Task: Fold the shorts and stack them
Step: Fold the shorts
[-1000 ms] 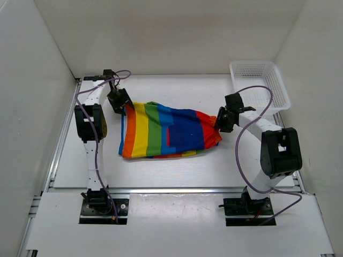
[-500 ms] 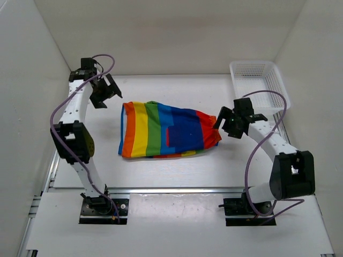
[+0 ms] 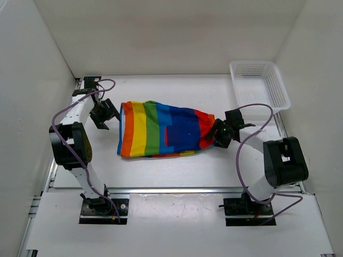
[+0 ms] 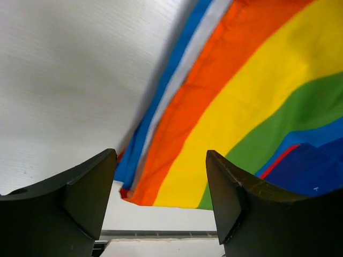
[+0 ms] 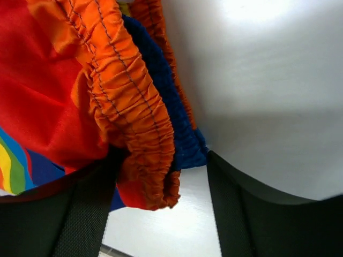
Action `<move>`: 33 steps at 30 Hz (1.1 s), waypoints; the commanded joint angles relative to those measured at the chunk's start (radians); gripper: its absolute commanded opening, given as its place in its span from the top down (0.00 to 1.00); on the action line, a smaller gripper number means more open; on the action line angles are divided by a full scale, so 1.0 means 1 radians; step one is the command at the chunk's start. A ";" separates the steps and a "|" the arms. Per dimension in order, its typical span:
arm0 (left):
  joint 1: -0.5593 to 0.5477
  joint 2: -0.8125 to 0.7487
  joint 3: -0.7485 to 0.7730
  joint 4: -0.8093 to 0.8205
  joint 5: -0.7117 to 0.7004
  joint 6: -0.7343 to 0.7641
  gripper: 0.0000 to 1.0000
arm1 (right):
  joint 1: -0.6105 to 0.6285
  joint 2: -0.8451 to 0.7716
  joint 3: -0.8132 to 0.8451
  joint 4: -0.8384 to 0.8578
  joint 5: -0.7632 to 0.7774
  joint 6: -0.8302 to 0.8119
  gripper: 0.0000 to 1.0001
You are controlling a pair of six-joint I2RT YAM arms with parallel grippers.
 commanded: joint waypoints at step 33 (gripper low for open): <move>-0.021 -0.183 -0.173 0.062 0.044 0.000 0.21 | 0.143 -0.391 -0.016 -0.346 0.300 -0.028 1.00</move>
